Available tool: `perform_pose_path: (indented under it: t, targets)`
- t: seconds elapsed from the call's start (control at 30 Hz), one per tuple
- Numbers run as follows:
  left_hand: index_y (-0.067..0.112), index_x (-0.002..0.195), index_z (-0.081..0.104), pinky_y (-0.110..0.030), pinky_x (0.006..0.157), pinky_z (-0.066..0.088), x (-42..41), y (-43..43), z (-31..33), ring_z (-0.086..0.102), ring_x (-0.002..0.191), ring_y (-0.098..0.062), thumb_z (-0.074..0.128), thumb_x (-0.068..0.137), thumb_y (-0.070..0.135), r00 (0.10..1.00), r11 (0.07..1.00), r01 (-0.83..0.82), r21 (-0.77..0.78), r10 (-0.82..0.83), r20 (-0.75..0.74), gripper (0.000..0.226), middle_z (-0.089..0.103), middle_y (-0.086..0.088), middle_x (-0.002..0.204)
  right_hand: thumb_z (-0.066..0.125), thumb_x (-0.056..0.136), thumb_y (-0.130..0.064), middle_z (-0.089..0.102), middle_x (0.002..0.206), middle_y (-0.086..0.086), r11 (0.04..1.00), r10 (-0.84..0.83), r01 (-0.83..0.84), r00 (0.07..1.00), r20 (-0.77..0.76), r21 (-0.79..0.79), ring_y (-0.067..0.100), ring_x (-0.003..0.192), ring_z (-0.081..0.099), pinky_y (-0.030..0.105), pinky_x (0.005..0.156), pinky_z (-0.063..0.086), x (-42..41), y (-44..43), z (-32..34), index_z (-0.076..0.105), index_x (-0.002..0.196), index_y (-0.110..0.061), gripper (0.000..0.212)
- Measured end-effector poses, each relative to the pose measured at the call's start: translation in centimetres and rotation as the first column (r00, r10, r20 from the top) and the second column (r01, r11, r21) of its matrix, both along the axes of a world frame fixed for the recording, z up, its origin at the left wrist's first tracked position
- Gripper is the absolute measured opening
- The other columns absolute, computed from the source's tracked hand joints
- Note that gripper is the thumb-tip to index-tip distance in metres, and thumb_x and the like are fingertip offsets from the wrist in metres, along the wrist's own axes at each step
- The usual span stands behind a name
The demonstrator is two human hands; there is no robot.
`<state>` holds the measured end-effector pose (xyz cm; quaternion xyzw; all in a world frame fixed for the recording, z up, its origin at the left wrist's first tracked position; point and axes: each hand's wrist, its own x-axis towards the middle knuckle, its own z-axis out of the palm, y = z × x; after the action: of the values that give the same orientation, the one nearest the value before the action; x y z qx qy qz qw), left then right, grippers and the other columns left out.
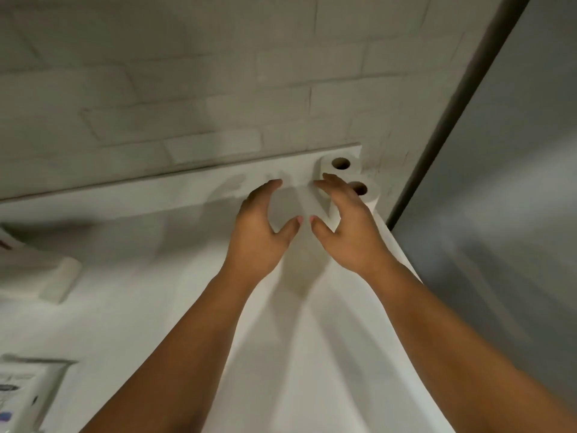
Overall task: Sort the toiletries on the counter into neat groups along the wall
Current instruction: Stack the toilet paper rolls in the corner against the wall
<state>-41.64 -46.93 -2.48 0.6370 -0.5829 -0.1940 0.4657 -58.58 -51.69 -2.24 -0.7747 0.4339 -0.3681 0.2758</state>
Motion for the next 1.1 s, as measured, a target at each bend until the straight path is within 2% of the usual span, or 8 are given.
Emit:
perform_pose_path:
  t: [0.2,0.37,0.57,0.77,0.97,1.1]
  targets:
    - [0.021,0.134,0.056,-0.03,0.112,0.039,7.4,6.9,1.0,0.045,0.134,-0.01,0.076,0.086,0.028,0.995,0.999,-0.047,-0.027,0.049,0.081,0.053,0.053,0.006,0.139,0.066,0.089,-0.018,0.039,0.153,-0.005,0.994,0.11,-0.11,0.994,-0.004,-0.001,0.008,0.143,0.031,0.022,0.114,0.027,7.3,4.7,1.1,0.053,0.136,-0.024,0.049]
    - [0.022,0.128,0.061,-0.018,0.109,0.035,13.5,12.4,1.3,0.043,0.133,-0.005,0.075,0.087,0.028,0.988,0.995,-0.1,-0.021,0.102,0.113,0.044,0.052,0.009,0.139,0.067,0.09,-0.016,0.045,0.148,-0.005,0.983,0.182,-0.182,0.983,0.017,0.012,0.006,0.14,0.035,0.024,0.116,0.029,13.6,8.8,1.3,0.054,0.136,-0.022,0.048]
    - [0.023,0.124,0.064,-0.016,0.108,0.035,21.7,19.1,1.1,0.047,0.13,-0.006,0.075,0.086,0.028,0.968,0.979,-0.204,-0.013,0.204,0.149,0.04,0.053,0.006,0.138,0.067,0.09,-0.019,0.048,0.145,-0.006,0.959,0.281,-0.281,0.96,0.013,0.019,0.007,0.138,0.039,0.03,0.116,0.033,22.0,14.1,1.1,0.056,0.134,-0.021,0.045]
    - [0.027,0.124,0.062,-0.021,0.107,0.036,30.1,26.0,0.6,0.046,0.131,-0.007,0.074,0.087,0.028,0.931,0.945,-0.326,-0.001,0.321,0.174,0.039,0.053,0.011,0.137,0.067,0.089,-0.019,0.051,0.142,-0.006,0.919,0.395,-0.394,0.919,-0.014,0.03,0.007,0.135,0.043,0.028,0.113,0.035,31.0,19.5,0.1,0.057,0.133,-0.021,0.045]
    - [0.025,0.125,0.062,-0.02,0.107,0.034,39.4,32.3,-0.3,0.045,0.13,-0.012,0.075,0.085,0.026,0.848,0.867,-0.498,0.016,0.483,0.22,0.043,0.054,0.007,0.137,0.066,0.089,-0.022,0.052,0.14,-0.007,0.86,0.51,-0.506,0.859,-0.041,0.07,0.008,0.131,0.046,0.027,0.111,0.037,41.3,24.3,-0.8,0.055,0.135,-0.024,0.047]
    - [0.022,0.132,0.055,-0.029,0.109,0.036,44.0,34.7,-0.7,0.04,0.133,-0.019,0.079,0.081,0.025,0.777,0.794,-0.604,0.067,0.568,0.271,0.056,0.049,0.001,0.141,0.063,0.091,-0.029,0.05,0.143,-0.005,0.832,0.554,-0.544,0.825,-0.111,0.111,0.012,0.133,0.044,0.031,0.112,0.037,46.9,26.0,-1.3,0.05,0.14,-0.024,0.051]
